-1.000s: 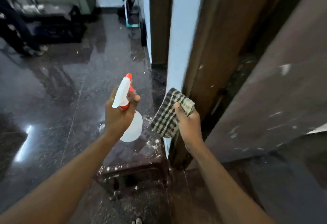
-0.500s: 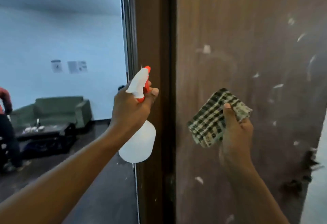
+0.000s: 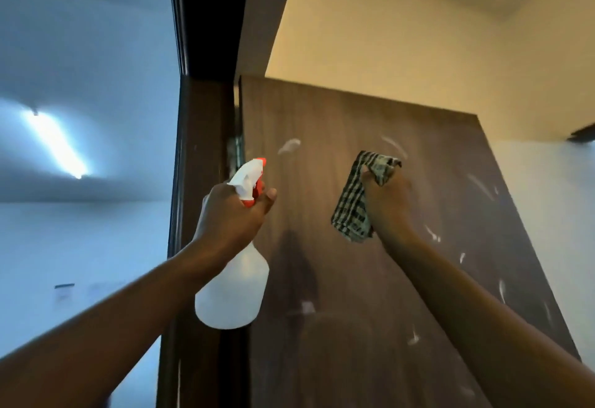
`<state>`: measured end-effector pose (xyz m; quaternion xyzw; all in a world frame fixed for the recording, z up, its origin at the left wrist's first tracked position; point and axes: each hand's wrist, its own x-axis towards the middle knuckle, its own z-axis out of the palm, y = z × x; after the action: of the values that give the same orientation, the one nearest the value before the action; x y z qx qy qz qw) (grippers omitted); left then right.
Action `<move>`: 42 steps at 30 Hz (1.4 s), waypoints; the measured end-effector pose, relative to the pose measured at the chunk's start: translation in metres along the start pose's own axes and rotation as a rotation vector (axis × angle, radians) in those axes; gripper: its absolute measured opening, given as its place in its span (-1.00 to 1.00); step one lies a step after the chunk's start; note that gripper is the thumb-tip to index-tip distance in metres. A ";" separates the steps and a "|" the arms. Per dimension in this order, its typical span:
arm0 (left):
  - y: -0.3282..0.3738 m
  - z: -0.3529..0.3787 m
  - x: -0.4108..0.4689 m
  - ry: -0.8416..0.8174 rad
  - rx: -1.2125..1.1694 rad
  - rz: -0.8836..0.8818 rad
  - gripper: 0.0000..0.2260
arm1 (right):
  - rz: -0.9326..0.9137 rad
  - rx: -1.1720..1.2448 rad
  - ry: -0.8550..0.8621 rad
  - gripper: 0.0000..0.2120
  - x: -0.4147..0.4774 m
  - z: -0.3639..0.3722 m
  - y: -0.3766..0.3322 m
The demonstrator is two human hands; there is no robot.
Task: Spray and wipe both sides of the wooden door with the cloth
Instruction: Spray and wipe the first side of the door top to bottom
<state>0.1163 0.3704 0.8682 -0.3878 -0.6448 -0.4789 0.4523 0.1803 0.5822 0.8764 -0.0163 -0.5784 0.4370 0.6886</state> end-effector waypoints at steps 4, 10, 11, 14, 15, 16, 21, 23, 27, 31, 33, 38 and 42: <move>0.029 0.013 0.047 0.076 0.094 0.013 -0.56 | -0.086 -0.083 -0.004 -0.72 0.058 -0.005 -0.019; 0.069 0.020 0.079 0.198 0.140 -0.094 -0.58 | -0.129 -0.106 -0.084 -0.67 0.116 -0.018 -0.008; 0.074 0.022 0.081 0.200 0.183 -0.073 -0.55 | -0.137 -0.104 -0.091 -0.66 0.123 -0.020 -0.006; 0.078 0.024 0.088 0.194 0.299 -0.013 -0.44 | -0.152 -0.105 -0.101 -0.65 0.141 -0.019 0.001; 0.076 0.023 0.091 0.198 0.306 -0.027 -0.42 | -0.153 -0.115 -0.099 -0.64 0.145 -0.016 0.001; 0.076 0.023 0.095 0.210 0.308 -0.052 -0.41 | -0.156 -0.126 -0.095 -0.65 0.150 -0.012 0.002; 0.066 0.025 0.117 0.202 0.141 -0.190 -0.55 | -0.188 -0.179 -0.040 -0.70 0.163 0.020 -0.003; 0.065 0.025 0.125 0.188 0.094 -0.235 -0.76 | -0.255 -0.220 0.000 -0.69 0.166 0.036 -0.008; 0.056 0.026 0.140 0.197 0.129 -0.260 -0.61 | -0.508 -0.388 0.016 -0.65 0.183 0.075 -0.012; 0.038 0.018 0.147 0.192 0.166 -0.242 -0.53 | -0.630 -0.470 -0.174 -0.63 0.194 0.124 -0.007; 0.026 0.009 0.149 0.188 0.150 -0.221 -0.51 | -0.641 -0.509 -0.219 -0.56 0.195 0.148 -0.010; 0.006 -0.009 0.156 0.259 0.230 -0.121 -0.52 | -0.661 -0.476 -0.241 -0.57 0.226 0.182 -0.038; 0.007 -0.012 0.167 0.217 0.172 -0.101 -0.57 | -0.686 -0.455 -0.276 -0.58 0.246 0.192 -0.049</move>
<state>0.0768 0.3713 1.0310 -0.2605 -0.6494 -0.4831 0.5264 0.0406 0.6113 1.1583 0.0841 -0.7187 0.0420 0.6890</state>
